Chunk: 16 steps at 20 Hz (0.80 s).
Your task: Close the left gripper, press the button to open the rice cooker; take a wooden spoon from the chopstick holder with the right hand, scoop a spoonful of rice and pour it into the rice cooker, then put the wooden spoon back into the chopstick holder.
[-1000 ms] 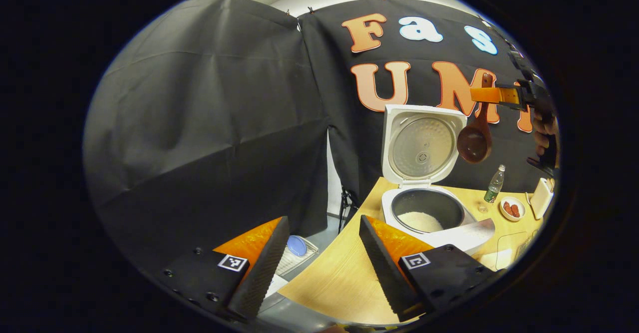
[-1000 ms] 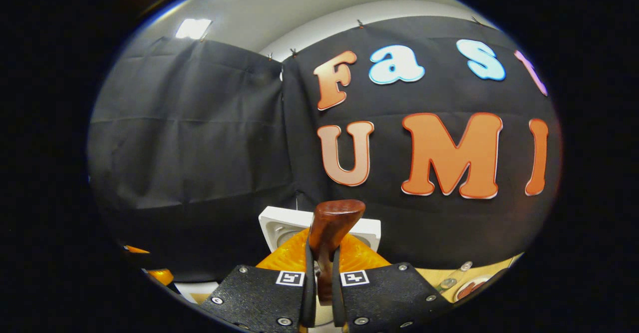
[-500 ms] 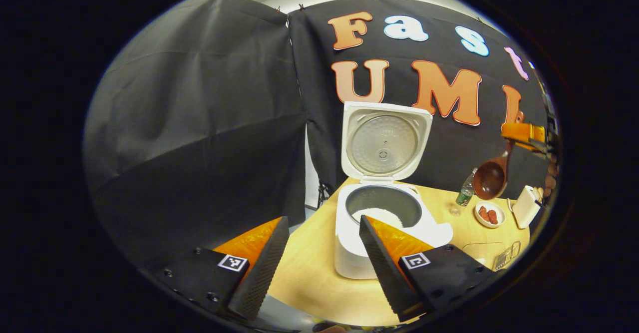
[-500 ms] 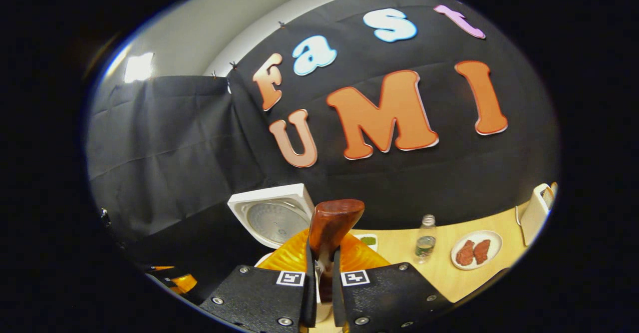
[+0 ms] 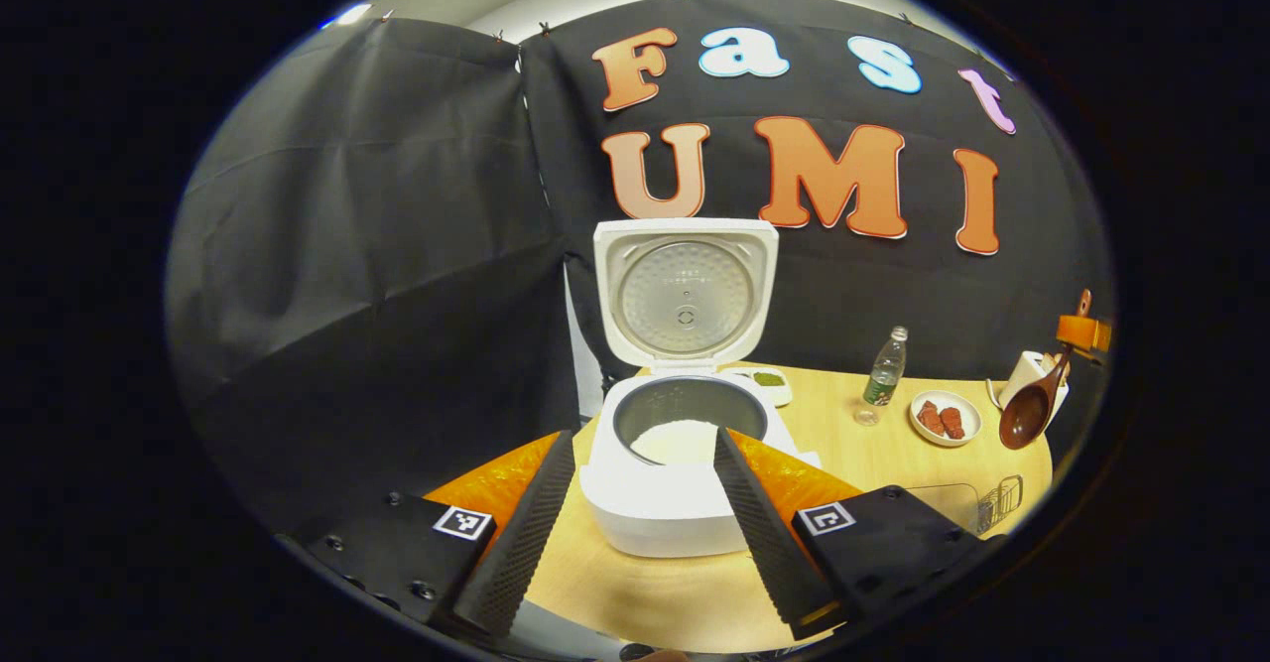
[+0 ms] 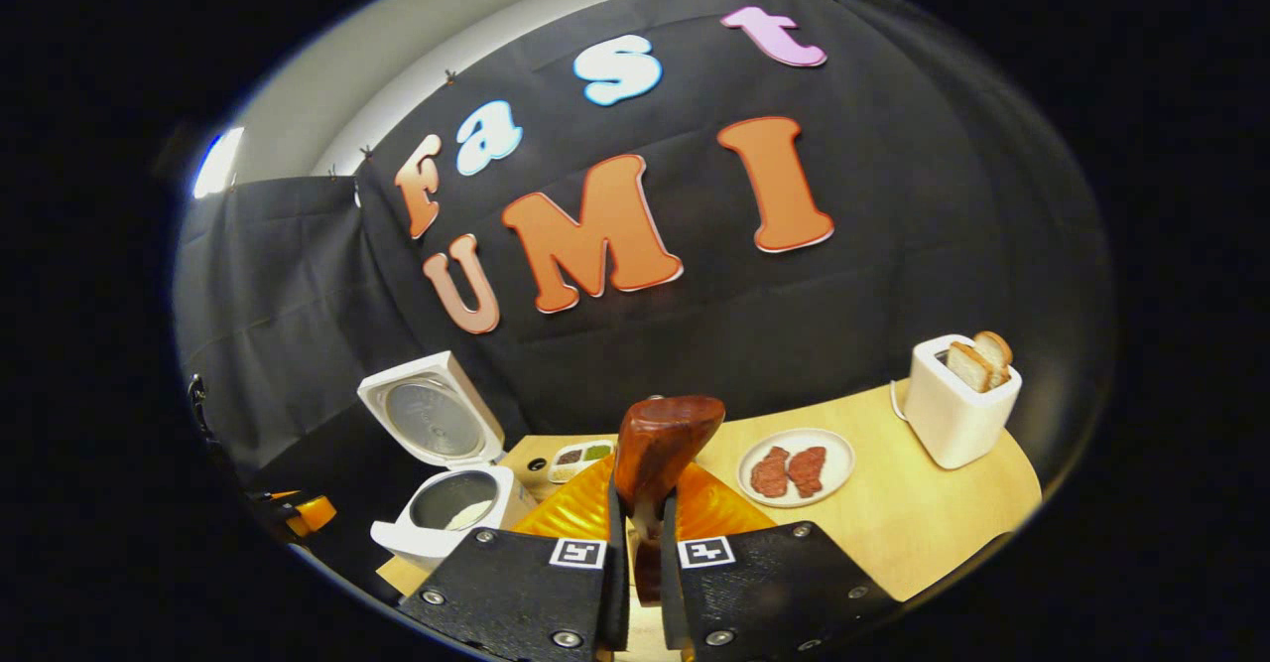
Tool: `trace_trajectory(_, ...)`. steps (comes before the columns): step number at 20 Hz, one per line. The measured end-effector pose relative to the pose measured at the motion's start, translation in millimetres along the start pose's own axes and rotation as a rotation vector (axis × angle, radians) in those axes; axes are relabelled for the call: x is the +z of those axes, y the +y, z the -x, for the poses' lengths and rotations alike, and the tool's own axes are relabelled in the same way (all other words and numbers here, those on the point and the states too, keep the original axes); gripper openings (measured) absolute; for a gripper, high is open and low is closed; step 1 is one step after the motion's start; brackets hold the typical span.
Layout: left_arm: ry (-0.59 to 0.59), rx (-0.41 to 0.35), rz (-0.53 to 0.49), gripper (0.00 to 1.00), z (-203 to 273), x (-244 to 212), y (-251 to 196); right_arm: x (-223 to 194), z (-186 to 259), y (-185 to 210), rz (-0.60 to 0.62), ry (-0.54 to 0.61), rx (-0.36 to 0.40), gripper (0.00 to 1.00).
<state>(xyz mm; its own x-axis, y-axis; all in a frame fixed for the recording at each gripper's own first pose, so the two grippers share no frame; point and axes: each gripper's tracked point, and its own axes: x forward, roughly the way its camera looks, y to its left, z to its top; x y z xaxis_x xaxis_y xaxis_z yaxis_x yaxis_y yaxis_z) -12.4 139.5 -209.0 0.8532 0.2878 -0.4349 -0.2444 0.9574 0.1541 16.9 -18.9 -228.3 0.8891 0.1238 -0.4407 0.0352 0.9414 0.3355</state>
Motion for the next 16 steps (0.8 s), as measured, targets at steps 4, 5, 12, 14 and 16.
trace_trajectory(4,-0.007,-0.023,-0.029,0.96,1,9,-28,-14,21,-65,-0.022,-0.008,-0.114,0.12)
trace_trajectory(5,-0.008,-0.028,-0.036,0.96,0,8,-34,-20,25,-79,-0.028,-0.008,-0.139,0.12)
trace_trajectory(12,-0.024,-0.059,-0.074,0.96,4,20,-71,-95,29,-142,-0.088,0.098,-0.24,0.12)
trace_trajectory(14,-0.01,-0.08,-0.079,0.96,5,15,-85,-121,28,-152,-0.11,0.145,-0.254,0.12)
trace_trajectory(16,-0.01,-0.096,-0.097,0.96,4,15,-98,-132,27,-160,-0.16,0.138,-0.268,0.12)
